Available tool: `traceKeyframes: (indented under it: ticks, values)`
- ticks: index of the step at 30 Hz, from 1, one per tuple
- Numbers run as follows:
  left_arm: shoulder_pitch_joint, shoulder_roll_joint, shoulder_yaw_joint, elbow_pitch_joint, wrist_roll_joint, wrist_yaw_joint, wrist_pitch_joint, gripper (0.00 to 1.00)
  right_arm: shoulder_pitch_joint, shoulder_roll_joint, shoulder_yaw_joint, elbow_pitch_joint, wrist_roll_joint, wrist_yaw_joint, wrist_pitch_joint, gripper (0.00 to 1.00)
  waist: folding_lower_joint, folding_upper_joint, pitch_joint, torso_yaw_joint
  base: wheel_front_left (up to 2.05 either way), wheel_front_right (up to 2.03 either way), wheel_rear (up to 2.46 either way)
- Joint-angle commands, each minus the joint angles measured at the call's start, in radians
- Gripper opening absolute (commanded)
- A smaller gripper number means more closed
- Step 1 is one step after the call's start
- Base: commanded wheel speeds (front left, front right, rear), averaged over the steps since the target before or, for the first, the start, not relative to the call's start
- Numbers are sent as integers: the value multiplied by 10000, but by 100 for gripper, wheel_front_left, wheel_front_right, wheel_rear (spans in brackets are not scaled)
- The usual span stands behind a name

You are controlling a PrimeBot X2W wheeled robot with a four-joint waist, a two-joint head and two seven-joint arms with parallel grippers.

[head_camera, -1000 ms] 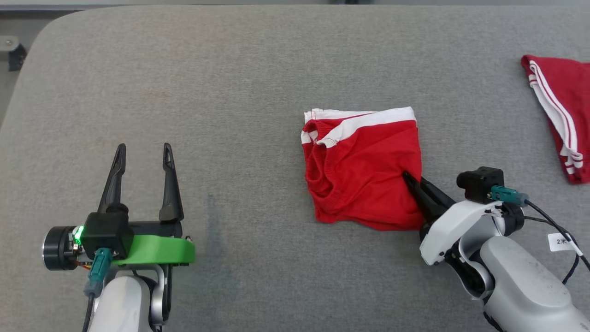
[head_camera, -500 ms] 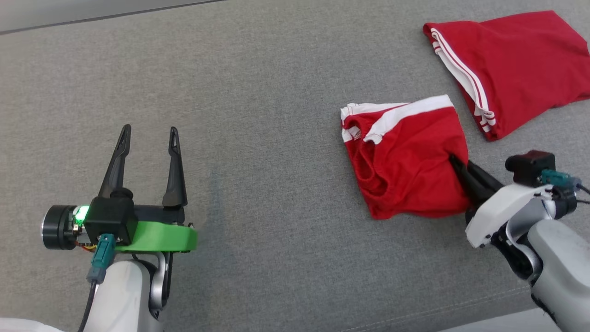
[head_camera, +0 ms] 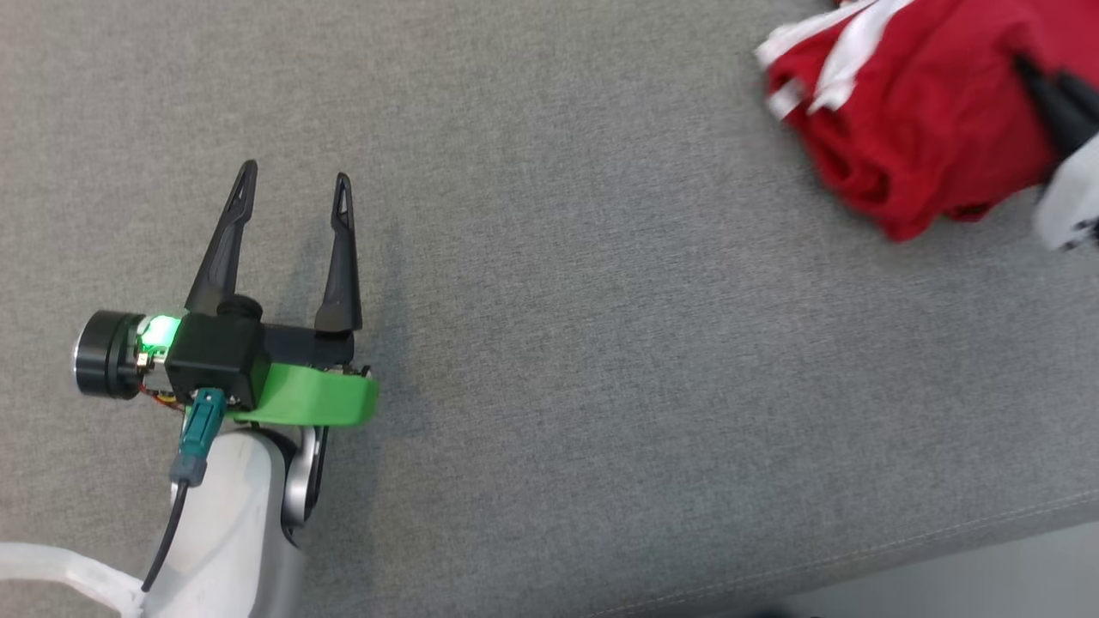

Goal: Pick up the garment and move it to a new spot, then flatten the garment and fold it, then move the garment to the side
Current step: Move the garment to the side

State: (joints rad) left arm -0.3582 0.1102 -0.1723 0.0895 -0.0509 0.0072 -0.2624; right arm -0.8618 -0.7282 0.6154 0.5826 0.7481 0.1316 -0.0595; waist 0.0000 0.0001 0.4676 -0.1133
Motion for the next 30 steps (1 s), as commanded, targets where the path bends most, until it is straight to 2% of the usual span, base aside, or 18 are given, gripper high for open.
traceKeyframes:
  ticks: [1,6,11,12,13,16,19,21,24,30]
  values:
    - [-278,103,-41,-44,86,-57,-27,100,-273,-175,-176,288,200,-21,-134,0,0,-1,408,256,0,0,0]
    - [-582,176,-138,-156,188,-95,-27,100,-663,-795,-615,1571,527,-21,-467,0,0,-1,815,369,0,0,0]
    - [-703,217,-231,-180,232,-101,-27,100,-778,-811,-783,2502,563,-21,-1093,2,0,-1,970,356,0,0,0]
    - [-711,216,-245,-169,236,-79,-27,100,-775,-722,-838,2779,542,-21,-1281,56,0,-1,983,325,0,0,0]
    - [-716,216,-257,-158,234,-70,-27,100,-730,-620,-851,2893,574,-21,-1416,100,0,-1,977,306,0,0,0]
    - [-674,224,-265,-88,202,-19,-27,100,-518,-329,-1239,3328,783,-21,-1871,100,0,-1,868,211,0,0,0]
    - [-542,220,-228,-21,100,20,-27,100,-112,-17,-1644,3125,776,-21,-2044,100,0,-1,633,130,0,0,0]
    - [-420,238,-202,-2,48,33,-27,100,184,8,-2379,2490,510,-21,-2068,100,0,-1,429,64,0,0,0]
    - [-157,274,-133,76,-28,106,-27,100,1349,394,-3821,1369,-219,-19,-2047,100,0,-1,11,-63,0,0,0]
    - [454,328,22,251,-257,229,-24,100,3941,1891,-6318,-1380,-2043,-19,-2049,100,0,-1,-938,-274,0,0,0]
